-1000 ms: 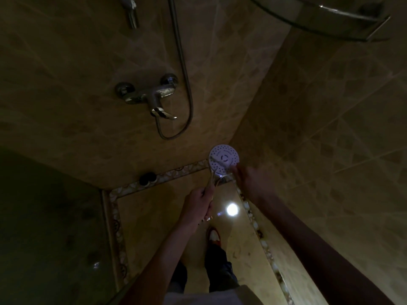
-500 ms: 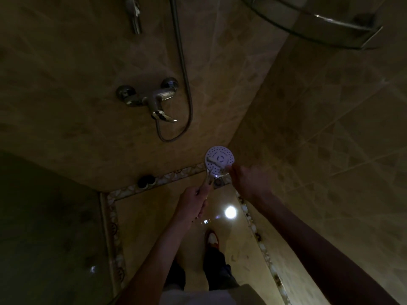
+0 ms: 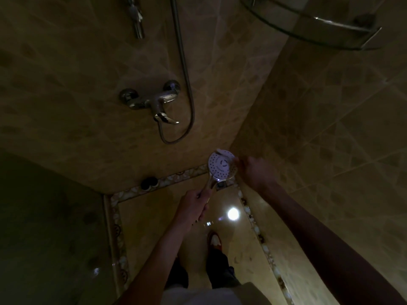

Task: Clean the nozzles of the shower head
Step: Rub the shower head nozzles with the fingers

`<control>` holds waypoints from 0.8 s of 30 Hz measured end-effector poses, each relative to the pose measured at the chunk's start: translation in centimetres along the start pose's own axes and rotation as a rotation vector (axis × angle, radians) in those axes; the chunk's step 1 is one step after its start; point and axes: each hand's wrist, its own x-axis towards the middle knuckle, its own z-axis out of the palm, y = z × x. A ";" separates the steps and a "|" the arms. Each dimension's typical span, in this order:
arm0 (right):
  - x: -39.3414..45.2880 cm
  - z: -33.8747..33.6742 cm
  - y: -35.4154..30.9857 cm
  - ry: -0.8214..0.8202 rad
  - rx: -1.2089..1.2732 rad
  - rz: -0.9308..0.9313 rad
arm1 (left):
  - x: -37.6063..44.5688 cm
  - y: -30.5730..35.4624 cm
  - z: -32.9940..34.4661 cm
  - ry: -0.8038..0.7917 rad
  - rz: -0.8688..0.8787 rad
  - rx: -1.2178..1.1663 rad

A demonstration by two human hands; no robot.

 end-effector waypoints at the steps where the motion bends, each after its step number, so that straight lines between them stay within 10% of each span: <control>1: 0.4 -0.4 0.4 0.009 0.020 0.036 | 0.0 0.1 0.1 -0.005 0.005 0.000; 20: -2.4 2.1 -0.4 -0.072 -0.065 -0.196 | 0.4 -1.0 0.8 0.010 -0.014 0.017; 24: -0.2 0.9 1.2 -0.089 -0.048 -0.007 | 0.3 -1.0 0.6 -0.004 -0.019 0.026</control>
